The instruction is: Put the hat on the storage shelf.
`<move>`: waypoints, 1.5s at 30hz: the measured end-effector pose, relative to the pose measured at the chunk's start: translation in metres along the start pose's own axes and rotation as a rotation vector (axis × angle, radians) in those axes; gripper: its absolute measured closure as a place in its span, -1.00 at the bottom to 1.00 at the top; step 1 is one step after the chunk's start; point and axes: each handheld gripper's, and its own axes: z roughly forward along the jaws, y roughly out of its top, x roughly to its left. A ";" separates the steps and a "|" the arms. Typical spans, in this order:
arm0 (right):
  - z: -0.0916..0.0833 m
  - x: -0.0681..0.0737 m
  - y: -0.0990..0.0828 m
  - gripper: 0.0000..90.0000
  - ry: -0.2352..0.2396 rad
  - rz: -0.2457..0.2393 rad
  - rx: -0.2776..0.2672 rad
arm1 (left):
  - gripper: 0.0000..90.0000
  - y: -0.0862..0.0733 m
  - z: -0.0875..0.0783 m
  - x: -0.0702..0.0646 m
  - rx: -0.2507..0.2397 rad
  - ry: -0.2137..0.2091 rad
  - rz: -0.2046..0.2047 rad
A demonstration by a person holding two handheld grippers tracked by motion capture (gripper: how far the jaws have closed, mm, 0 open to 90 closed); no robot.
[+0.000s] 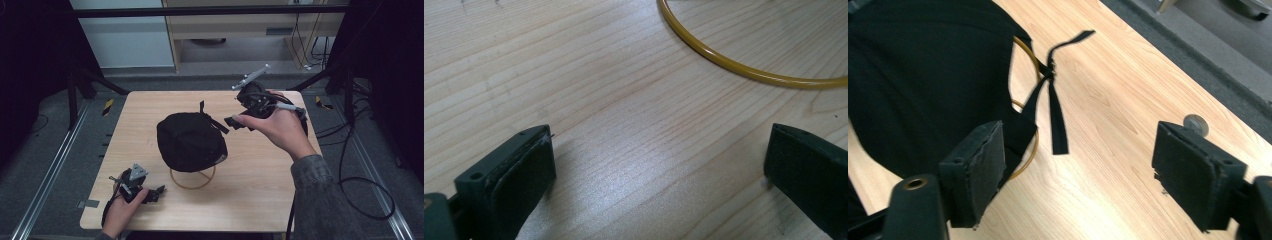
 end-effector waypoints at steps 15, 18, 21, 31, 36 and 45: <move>-0.003 -0.013 -0.035 -0.61 -0.085 0.062 -0.029 | -1.00 0.000 0.000 0.000 0.000 -0.001 0.000; -0.002 -0.013 -0.048 -0.61 -0.102 0.070 -0.026 | -1.00 0.000 0.000 0.000 0.000 0.000 0.000; 0.000 -0.014 -0.054 -0.61 -0.108 0.079 -0.027 | -1.00 0.000 0.000 0.000 -0.003 0.000 0.000; 0.008 -0.013 -0.088 -0.61 -0.128 0.122 -0.041 | -1.00 0.000 0.000 -0.001 -0.003 -0.001 -0.003; 0.015 -0.012 -0.103 -0.61 -0.125 0.137 -0.038 | -1.00 0.000 0.000 0.000 -0.001 -0.001 0.003; 0.033 -0.011 -0.137 -0.61 -0.115 0.186 -0.030 | -1.00 0.000 0.000 0.000 -0.001 -0.001 0.003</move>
